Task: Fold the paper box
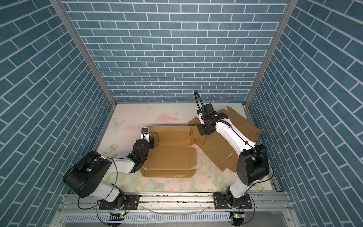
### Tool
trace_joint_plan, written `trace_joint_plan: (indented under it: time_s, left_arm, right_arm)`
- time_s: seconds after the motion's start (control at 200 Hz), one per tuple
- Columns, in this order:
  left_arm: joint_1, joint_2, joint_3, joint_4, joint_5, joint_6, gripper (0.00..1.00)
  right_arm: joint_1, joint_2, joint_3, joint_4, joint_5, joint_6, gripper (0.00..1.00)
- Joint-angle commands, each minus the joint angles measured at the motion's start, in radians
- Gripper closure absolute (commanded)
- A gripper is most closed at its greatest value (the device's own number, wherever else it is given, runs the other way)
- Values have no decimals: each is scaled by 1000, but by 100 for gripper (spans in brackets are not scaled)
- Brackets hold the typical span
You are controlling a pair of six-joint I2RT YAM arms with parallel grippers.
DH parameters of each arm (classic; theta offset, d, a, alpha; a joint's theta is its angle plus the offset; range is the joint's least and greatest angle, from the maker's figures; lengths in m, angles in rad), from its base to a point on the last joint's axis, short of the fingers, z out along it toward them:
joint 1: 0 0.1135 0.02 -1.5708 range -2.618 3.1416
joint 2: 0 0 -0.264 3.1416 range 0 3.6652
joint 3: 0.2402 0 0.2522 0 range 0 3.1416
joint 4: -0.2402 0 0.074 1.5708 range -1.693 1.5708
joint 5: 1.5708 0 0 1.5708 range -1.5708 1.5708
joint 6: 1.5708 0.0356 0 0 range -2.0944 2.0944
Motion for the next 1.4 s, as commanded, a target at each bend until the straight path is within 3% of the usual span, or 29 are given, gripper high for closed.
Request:
trace_joint_plan:
  time_s: [0.0, 0.15, 0.27, 0.71, 0.955, 1.235, 1.395]
  left_arm:
    - [-10, -3, 16, -101, 5, 9, 100]
    - [-10, -8, 20, -107, 0, 6, 100]
    - [-11, -8, 20, -105, 0, 6, 100]
    - [-11, 1, 7, -69, 7, 36, 100]
    - [-9, -6, 23, -112, -19, 7, 100]
    - [-4, -56, 42, -211, -44, -53, 81]
    - [-4, -137, 25, -291, -69, -89, 63]
  right_arm:
    - [5, 1, -41, 12, -23, -52, 76]
    - [16, -46, -83, 42, -85, -39, 94]
    - [31, -72, -98, 41, -116, -24, 100]
    - [39, -134, -101, 60, -281, 140, 100]
    - [43, -132, -100, 69, -227, 181, 100]
    - [43, -134, -175, 112, -125, 169, 100]
    - [43, -150, -222, 163, -91, 202, 100]
